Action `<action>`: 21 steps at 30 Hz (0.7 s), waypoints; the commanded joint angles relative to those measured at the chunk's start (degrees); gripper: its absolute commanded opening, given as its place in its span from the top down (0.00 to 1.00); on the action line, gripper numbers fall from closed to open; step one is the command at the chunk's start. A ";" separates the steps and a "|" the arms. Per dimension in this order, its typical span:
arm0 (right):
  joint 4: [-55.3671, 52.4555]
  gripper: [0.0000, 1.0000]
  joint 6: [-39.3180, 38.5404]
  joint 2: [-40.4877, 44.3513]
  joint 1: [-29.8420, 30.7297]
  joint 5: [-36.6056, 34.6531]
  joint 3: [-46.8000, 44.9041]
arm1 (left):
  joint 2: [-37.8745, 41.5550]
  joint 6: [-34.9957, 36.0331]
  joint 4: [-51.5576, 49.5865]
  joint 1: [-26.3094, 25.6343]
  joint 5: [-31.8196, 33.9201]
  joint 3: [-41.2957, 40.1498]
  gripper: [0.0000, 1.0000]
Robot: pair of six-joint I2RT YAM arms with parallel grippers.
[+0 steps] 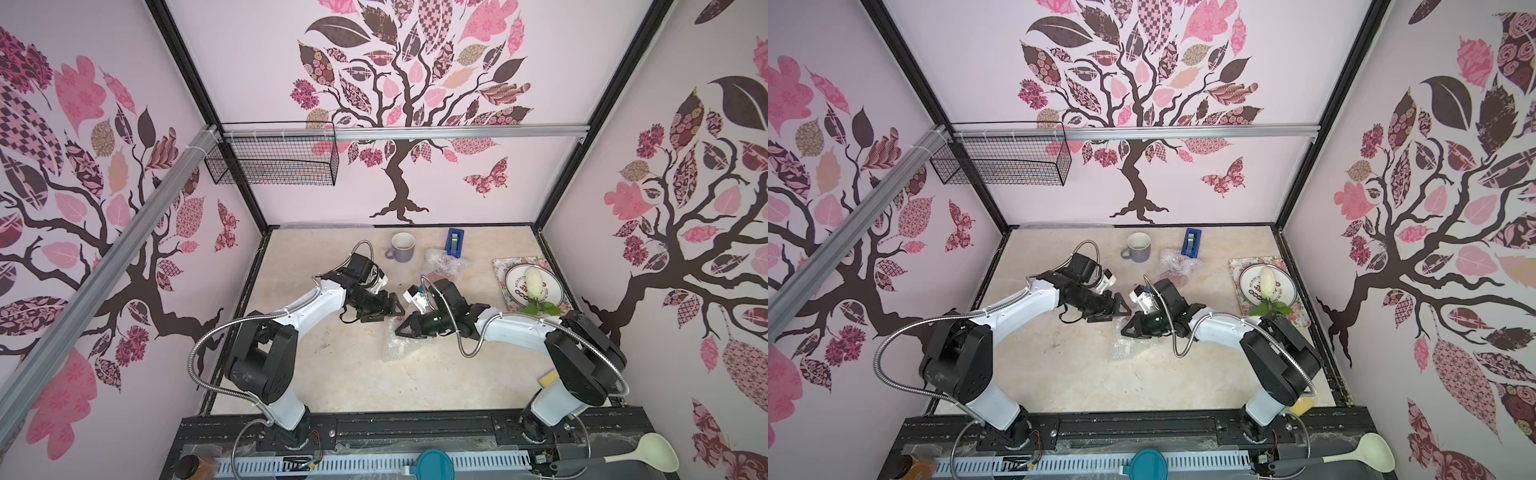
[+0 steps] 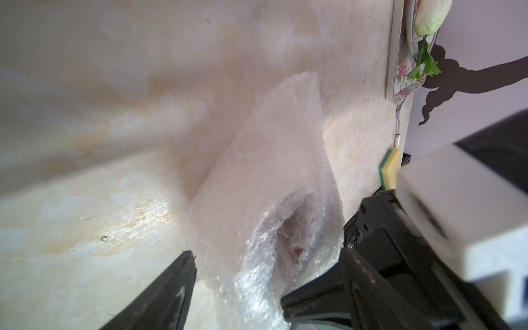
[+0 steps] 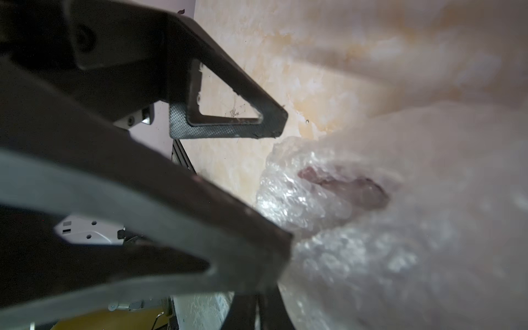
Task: Wrap mugs in bubble wrap
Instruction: Wrap the mug in bubble wrap.
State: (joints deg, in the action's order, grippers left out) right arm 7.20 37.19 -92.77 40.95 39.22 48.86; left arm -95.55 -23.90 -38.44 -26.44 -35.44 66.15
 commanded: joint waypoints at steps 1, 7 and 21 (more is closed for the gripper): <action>-2.06 0.93 -2.06 -1.87 0.88 -0.63 2.55 | -1.21 2.43 0.29 -0.87 -2.68 -1.03 0.16; -1.22 0.91 -2.09 -3.06 0.89 -1.65 3.17 | -3.69 3.44 0.43 -1.88 -5.85 -1.79 0.18; -1.63 0.53 -3.76 -2.32 0.91 -1.77 5.97 | -7.94 7.88 -3.44 -3.24 -7.01 -2.12 0.40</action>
State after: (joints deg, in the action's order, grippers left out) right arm 4.86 35.42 -95.24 41.80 39.62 51.55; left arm -102.15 -18.61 -38.20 -27.68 -39.16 65.98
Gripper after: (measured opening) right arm 0.460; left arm 0.601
